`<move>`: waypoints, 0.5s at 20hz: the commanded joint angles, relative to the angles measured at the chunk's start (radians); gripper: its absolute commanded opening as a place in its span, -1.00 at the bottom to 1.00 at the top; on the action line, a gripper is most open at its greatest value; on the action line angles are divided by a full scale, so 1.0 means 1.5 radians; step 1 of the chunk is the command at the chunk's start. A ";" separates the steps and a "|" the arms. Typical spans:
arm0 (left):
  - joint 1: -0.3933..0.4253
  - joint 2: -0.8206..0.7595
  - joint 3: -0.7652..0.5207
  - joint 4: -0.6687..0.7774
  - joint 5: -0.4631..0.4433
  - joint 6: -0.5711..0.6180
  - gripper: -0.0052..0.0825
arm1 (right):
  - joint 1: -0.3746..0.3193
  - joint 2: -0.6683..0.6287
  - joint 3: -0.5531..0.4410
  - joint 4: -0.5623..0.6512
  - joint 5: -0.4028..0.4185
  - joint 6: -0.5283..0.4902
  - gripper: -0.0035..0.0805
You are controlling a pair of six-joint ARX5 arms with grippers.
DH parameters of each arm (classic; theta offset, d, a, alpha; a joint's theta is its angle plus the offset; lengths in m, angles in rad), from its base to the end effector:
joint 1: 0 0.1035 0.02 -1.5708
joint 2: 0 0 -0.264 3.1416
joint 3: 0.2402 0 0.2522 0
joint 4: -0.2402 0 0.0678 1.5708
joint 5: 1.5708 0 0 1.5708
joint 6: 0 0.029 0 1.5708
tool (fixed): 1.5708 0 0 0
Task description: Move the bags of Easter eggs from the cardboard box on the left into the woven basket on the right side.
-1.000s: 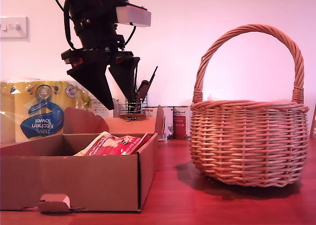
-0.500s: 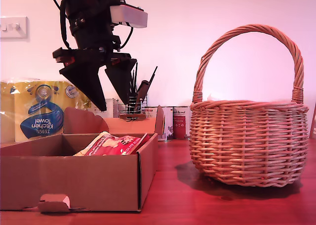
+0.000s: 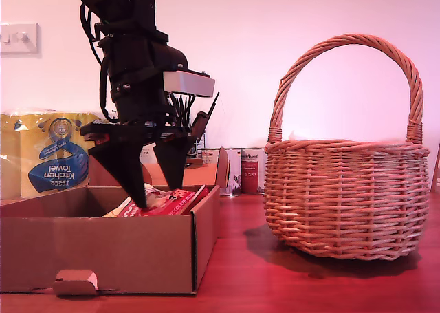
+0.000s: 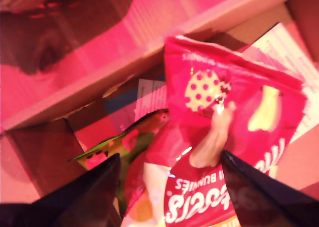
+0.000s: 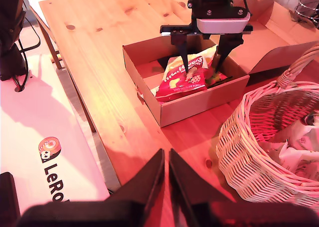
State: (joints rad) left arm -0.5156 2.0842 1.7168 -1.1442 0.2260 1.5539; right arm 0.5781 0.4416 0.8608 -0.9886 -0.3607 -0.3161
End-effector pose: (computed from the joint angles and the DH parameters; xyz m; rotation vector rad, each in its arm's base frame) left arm 0.3496 -0.2056 0.2056 1.3724 0.7516 -1.6684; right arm 0.0452 0.0417 0.3197 -0.3483 0.4384 0.9991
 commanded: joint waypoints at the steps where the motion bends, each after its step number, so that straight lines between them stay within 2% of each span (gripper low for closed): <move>1: -0.002 0.027 -0.007 -0.027 0.000 0.006 0.44 | 0.003 -0.003 0.003 0.002 -0.004 -0.004 -0.95; 10: -0.016 0.045 -0.015 -0.072 0.007 -0.001 0.41 | 0.003 -0.003 0.003 0.003 -0.004 -0.009 -0.95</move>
State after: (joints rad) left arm -0.5369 2.1181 1.7149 -1.2495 0.2283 1.5547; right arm 0.5781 0.4416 0.8608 -0.9886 -0.3607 -0.3229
